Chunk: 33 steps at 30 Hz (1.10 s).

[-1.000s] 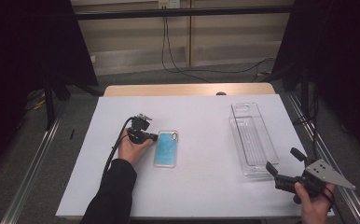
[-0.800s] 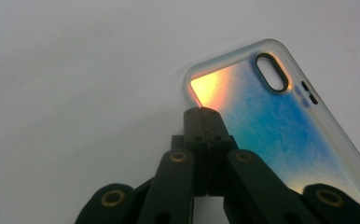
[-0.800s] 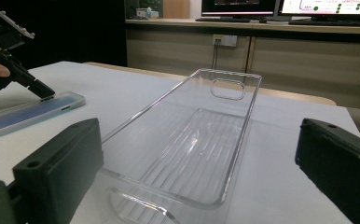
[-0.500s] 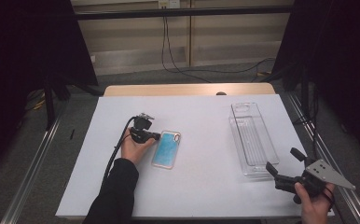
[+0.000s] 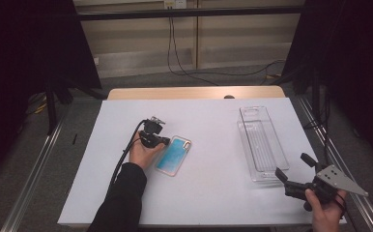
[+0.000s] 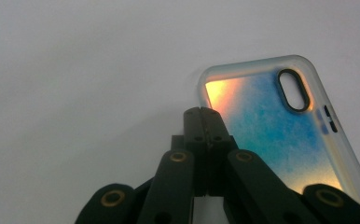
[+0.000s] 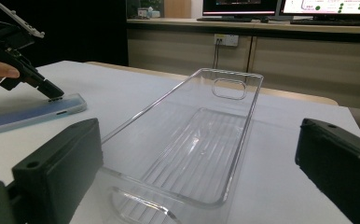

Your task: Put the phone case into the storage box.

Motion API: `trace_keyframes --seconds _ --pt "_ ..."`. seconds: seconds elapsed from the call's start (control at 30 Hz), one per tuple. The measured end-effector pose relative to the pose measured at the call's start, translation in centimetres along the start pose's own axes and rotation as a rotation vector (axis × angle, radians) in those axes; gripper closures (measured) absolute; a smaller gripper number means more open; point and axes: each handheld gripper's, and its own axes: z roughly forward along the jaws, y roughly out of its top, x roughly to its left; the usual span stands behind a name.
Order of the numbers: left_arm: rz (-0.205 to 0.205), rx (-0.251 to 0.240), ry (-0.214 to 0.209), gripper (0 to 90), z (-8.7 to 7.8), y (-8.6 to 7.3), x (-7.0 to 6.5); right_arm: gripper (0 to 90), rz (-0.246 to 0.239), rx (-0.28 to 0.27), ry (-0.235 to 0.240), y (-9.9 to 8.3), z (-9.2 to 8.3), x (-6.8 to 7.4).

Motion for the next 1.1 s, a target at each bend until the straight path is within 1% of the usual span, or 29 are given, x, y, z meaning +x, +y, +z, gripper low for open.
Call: trace_keyframes --seconds 0.03,0.1,0.2,0.23,0.27,0.3,0.33,0.37,0.7,0.77,0.83,0.87,0.9,0.93,0.97,1.07,1.1 --pt "-0.002 -0.001 -0.003 90.0 0.02 0.0 -0.01 0.0 0.0 0.0 0.0 0.0 0.0 -0.01" --pt "0.0 -0.004 0.004 90.0 0.03 -0.02 -0.02 0.0 0.001 0.001 0.001 -0.02 -0.01 -0.04" --pt "-0.005 -0.007 -0.002 90.0 0.06 -0.04 -0.05 0.0 0.003 0.0 0.001 -0.01 0.0 -0.03" --pt "-0.015 -0.01 -0.019 90.0 0.1 -0.05 -0.06 0.0 0.001 0.001 0.002 -0.01 0.02 -0.01" --pt "-0.015 -0.01 -0.019 90.0 0.1 -0.05 -0.06 0.0 0.001 0.001 0.002 -0.01 0.02 -0.01" --pt "-0.017 -0.015 -0.038 90.0 0.18 -0.05 -0.06 0.0 -0.001 0.002 0.004 -0.01 0.05 0.02" --pt "-0.014 -0.015 -0.033 90.0 0.26 -0.04 -0.18 0.0 0.0 0.001 0.005 0.01 0.06 0.06" --pt "-0.001 -0.009 -0.025 90.0 0.24 0.02 -0.23 0.0 0.0 0.001 0.005 0.01 0.06 0.06" --pt "0.001 -0.019 -0.022 90.0 0.3 -0.04 -0.45 0.0 0.0 0.002 0.004 -0.02 0.02 0.0" --pt "0.013 -0.014 -0.018 90.0 0.26 -0.03 -0.46 0.0 -0.001 0.003 0.004 -0.01 0.03 0.04" --pt "0.013 -0.014 -0.008 90.0 0.26 0.0 -0.71 0.0 0.0 0.003 0.006 -0.01 0.03 0.05" --pt "0.028 -0.009 -0.003 90.0 0.26 0.04 -0.77 0.0 -0.001 0.003 0.005 -0.01 0.04 0.06" --pt "0.025 -0.012 -0.007 90.0 0.29 0.02 -0.74 0.0 -0.001 0.003 0.004 -0.01 0.03 0.06" --pt "0.009 -0.019 -0.013 90.0 0.33 -0.03 -0.72 0.0 -0.001 0.003 0.004 -0.01 0.03 0.05" --pt "0.014 -0.021 -0.019 90.0 0.32 -0.05 -0.6 0.0 0.0 0.004 0.004 -0.02 0.03 0.05" --pt "0.021 -0.024 -0.012 90.0 0.28 -0.07 -0.65 0.0 -0.001 0.002 0.003 -0.01 0.01 0.04" --pt "0.021 -0.036 -0.009 90.0 0.08 -0.03 -0.6 0.0 -0.001 0.003 0.003 -0.02 0.02 0.01"
